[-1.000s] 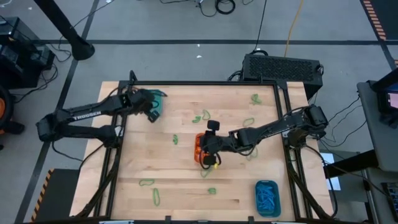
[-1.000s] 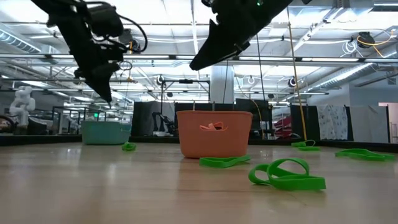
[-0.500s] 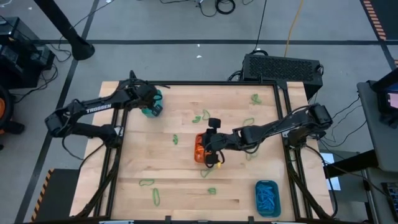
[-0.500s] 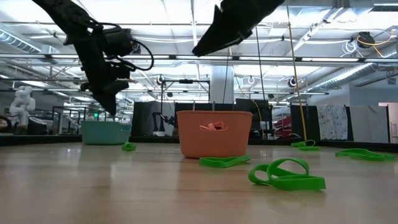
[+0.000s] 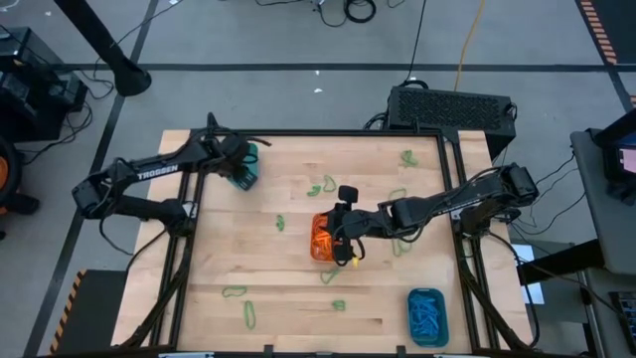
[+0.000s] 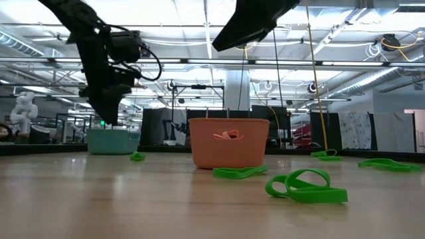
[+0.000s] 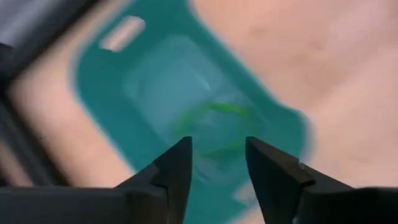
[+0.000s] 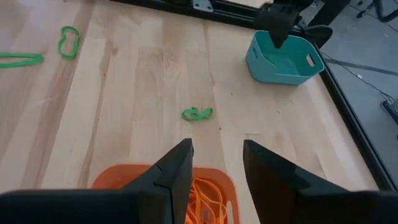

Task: Sort rubber bands into baskets
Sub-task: Put the green rubber band into the green bin

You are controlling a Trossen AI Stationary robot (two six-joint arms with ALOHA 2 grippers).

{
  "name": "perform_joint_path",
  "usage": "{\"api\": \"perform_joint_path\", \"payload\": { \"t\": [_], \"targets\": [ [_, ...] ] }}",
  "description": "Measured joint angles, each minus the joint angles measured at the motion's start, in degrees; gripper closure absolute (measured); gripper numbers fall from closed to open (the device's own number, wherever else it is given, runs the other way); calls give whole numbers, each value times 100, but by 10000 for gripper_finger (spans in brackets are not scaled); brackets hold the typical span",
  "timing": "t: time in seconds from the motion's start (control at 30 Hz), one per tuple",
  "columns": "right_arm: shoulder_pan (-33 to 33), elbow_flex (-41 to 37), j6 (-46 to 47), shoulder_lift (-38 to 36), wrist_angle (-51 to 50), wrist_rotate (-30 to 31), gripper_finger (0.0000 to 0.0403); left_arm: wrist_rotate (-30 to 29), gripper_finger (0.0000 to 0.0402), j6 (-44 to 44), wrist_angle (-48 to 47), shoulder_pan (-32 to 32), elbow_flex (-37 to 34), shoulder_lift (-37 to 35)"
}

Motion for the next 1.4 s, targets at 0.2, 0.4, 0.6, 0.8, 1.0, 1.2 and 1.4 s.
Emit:
{"api": "perform_joint_path", "payload": {
  "t": [0.2,0.4,0.6,0.8,1.0,1.2,1.4],
  "targets": [
    [0,0,2,0,0,-1,268,2719,235,-81,-1129,-355,778,-62],
    [5,0,90,0,-33,-5,268,3128,235,-794,-1179,-2007,902,-460],
    [41,0,428,2,-330,-152,268,2408,235,-2283,-915,-4323,900,-495],
    [160,0,645,2,-420,-152,268,1369,235,-3494,-83,-6466,898,49],
    [321,0,756,2,-455,-152,268,895,235,-3633,856,-7861,896,1213],
    [385,0,762,2,-450,-152,268,804,235,-3923,1138,-8331,892,2078],
    [376,0,780,2,-446,-147,268,613,235,-3921,1125,-8404,892,2436]
  ]
}}
